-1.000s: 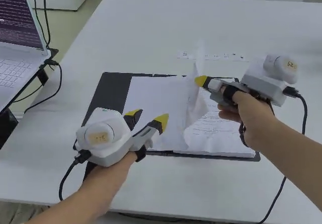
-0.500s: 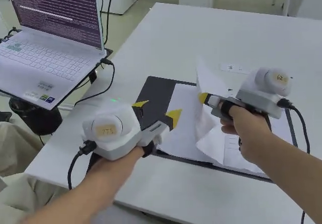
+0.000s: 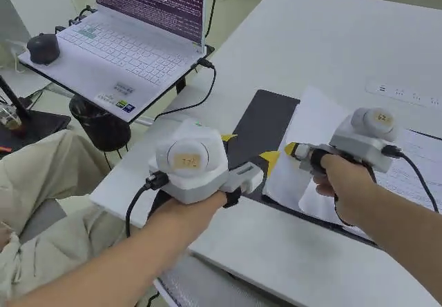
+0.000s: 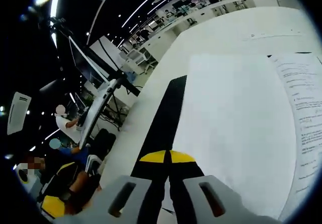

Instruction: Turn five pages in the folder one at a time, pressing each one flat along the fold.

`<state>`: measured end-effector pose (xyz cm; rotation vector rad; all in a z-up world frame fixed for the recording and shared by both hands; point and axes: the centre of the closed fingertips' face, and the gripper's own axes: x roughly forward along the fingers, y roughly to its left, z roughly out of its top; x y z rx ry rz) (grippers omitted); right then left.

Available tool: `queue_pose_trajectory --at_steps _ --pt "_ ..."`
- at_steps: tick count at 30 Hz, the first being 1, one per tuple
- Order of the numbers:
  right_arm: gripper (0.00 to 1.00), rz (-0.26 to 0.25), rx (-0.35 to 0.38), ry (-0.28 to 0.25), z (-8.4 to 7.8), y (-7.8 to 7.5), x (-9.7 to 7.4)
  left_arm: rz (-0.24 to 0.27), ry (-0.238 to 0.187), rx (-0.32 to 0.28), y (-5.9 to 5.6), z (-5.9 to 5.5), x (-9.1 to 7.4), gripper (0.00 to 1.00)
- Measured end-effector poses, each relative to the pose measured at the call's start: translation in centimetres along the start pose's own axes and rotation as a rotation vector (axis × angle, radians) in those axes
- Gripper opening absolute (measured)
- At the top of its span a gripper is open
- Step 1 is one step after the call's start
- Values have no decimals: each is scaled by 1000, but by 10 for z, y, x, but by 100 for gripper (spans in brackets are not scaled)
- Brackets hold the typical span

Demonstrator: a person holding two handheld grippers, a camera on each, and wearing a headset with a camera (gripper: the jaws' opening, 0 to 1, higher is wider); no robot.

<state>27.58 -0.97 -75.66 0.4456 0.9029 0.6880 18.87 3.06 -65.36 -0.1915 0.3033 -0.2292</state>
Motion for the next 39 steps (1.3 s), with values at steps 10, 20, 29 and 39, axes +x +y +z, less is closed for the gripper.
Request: queue_pose_trajectory --at_steps 10,20,29,39 --pt "0 25 -21 13 -14 4 1 -1 42 2 7 -10 5 44" --pt "0 66 -10 -94 2 -11 -31 -101 146 113 -27 -37 44 42" --pt "0 31 -4 -193 11 -54 -68 -143 227 176 -56 -81 80 39" --pt "0 -8 -14 -268 13 -84 -100 -95 322 208 -53 -126 88 35"
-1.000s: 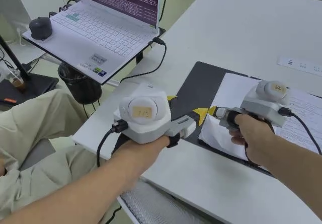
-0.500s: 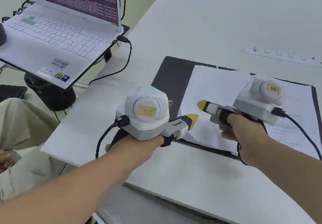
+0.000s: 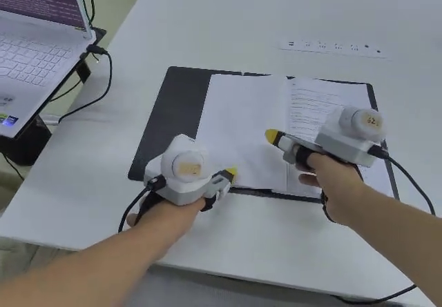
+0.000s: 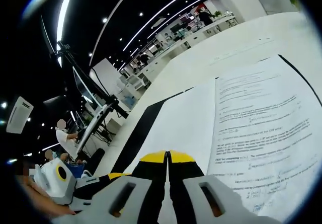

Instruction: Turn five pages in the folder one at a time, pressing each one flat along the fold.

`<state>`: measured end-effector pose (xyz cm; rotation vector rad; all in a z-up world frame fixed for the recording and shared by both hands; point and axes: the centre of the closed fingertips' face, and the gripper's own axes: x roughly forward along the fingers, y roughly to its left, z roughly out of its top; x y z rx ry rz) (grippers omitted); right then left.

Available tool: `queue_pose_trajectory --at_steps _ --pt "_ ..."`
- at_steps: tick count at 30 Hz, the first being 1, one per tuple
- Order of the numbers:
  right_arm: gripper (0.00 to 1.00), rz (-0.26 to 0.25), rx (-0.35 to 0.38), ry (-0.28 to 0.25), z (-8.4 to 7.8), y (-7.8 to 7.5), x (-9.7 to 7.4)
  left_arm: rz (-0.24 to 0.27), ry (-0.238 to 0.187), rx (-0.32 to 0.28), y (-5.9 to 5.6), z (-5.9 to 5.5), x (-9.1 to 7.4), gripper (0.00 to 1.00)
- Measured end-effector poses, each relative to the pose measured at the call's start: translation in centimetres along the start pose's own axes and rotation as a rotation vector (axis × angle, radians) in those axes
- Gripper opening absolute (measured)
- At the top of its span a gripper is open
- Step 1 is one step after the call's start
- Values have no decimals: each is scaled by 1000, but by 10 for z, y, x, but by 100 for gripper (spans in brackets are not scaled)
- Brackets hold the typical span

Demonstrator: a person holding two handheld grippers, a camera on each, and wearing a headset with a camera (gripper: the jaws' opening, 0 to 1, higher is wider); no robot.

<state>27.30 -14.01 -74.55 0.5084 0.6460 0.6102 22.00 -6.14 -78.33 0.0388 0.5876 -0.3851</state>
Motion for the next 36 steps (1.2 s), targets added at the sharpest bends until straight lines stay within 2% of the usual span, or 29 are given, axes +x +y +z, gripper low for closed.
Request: queue_pose_trajectory --at_steps 3,4,6,8,11,16,19,26,36 --pt "0 -1 -16 -13 3 -5 -1 13 9 3 2 -9 -1 34" --pt "0 -4 -34 -18 6 -8 0 20 -18 37 3 -8 -4 33" --pt "0 1 -51 -19 9 -12 4 21 -36 50 3 -9 -4 32" --pt "0 11 -74 -32 14 -14 9 26 -50 39 5 -9 -4 32" --pt "0 5 -80 -21 20 -22 20 34 -58 34 5 -8 -3 32" --pt "0 -30 -88 -7 29 -39 31 37 -61 31 7 -10 0 32" --pt "0 -34 -81 -3 31 -45 34 37 -68 29 7 -10 0 32" --pt "0 -27 -78 -18 38 -46 38 45 -85 17 7 -9 -1 32" --pt "0 -34 -63 -31 49 -52 49 49 -89 14 8 -10 0 32"
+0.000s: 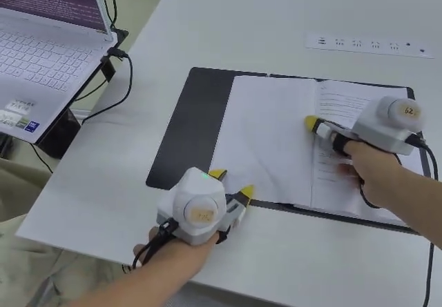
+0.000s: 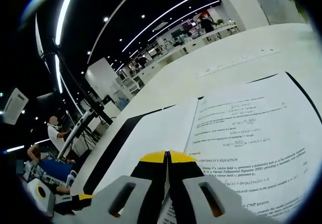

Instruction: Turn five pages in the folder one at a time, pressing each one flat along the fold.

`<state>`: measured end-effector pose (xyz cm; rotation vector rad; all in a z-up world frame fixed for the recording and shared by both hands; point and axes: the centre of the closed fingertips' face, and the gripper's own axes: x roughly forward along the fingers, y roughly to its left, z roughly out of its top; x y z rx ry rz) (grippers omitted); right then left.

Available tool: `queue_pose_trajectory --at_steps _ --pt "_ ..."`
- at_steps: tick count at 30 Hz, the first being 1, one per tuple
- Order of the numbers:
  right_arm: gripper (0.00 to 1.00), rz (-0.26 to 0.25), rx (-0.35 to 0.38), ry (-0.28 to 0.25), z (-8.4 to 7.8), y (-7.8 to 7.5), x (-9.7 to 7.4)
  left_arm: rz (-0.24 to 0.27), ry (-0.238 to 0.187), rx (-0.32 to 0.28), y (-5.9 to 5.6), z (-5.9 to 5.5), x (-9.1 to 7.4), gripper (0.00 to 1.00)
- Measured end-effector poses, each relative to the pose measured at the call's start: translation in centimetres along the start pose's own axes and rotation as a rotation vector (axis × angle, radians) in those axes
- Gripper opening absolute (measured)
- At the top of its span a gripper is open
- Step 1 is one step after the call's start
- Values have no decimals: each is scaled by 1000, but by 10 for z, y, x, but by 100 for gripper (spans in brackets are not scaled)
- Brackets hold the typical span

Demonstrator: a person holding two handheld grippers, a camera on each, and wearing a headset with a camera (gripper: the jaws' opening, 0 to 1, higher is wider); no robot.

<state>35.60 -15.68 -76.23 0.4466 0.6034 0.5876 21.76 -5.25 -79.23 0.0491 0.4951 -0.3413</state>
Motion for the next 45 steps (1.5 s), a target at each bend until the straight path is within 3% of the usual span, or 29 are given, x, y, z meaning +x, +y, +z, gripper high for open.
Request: queue_pose_trajectory --at_steps 16,25,36,39,45 --pt "0 -24 -80 -24 20 -8 22 8 -13 -11 -1 2 -3 32" --pt "0 -43 -156 -6 35 -18 46 10 -22 -14 -1 2 -2 32" --pt "0 -95 -177 -50 59 -35 69 11 -25 -13 -1 3 -2 32" --pt "0 -112 -158 -60 68 -53 81 11 -27 -15 -1 3 -2 32" --pt "0 -103 -143 -51 67 -64 86 11 -26 -12 -1 3 -1 32"
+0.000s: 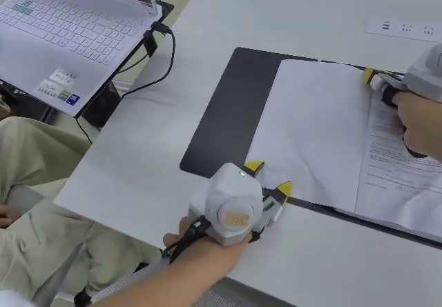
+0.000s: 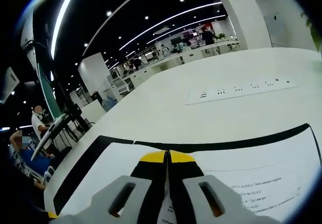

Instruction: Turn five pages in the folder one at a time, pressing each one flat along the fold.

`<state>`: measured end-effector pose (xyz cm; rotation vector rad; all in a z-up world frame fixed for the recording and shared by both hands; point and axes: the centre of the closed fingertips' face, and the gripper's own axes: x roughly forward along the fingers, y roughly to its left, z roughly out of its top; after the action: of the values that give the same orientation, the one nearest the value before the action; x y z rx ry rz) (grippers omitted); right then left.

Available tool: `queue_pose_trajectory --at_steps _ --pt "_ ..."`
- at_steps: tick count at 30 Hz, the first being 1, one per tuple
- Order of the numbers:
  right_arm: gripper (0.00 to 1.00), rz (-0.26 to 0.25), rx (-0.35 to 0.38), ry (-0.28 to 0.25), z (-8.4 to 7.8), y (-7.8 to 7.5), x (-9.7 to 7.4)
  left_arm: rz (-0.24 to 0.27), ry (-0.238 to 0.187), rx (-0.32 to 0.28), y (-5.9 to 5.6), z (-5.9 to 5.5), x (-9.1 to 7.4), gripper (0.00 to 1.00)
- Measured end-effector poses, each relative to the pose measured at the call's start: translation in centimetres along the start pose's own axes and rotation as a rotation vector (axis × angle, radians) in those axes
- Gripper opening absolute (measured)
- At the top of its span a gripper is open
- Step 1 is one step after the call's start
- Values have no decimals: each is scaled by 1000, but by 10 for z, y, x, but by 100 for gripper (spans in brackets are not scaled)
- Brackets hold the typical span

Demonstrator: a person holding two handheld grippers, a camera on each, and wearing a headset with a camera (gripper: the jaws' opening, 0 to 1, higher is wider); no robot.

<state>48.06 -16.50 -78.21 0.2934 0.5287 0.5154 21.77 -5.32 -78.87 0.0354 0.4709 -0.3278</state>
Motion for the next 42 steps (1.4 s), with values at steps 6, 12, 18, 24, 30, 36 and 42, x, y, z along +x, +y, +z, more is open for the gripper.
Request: queue_pose_trajectory --at_steps 6,12,18,24,30,36,42 --pt "0 23 -11 5 -9 3 -8 0 -2 -2 0 0 0 32" --pt "0 39 -12 0 -15 10 -21 1 -1 -3 0 0 0 32" --pt "0 50 -17 8 -29 20 -37 1 -12 -2 0 0 -1 32" --pt "0 65 -44 22 -40 37 -57 3 -16 -2 0 -1 -1 32" --pt "0 64 -33 21 -47 55 -82 3 -16 -2 0 -1 -2 32" --pt "0 75 -32 33 -58 69 -101 4 -21 -4 0 -1 -2 32" --pt "0 86 -27 31 -67 76 -116 4 -19 -3 0 -1 -1 32"
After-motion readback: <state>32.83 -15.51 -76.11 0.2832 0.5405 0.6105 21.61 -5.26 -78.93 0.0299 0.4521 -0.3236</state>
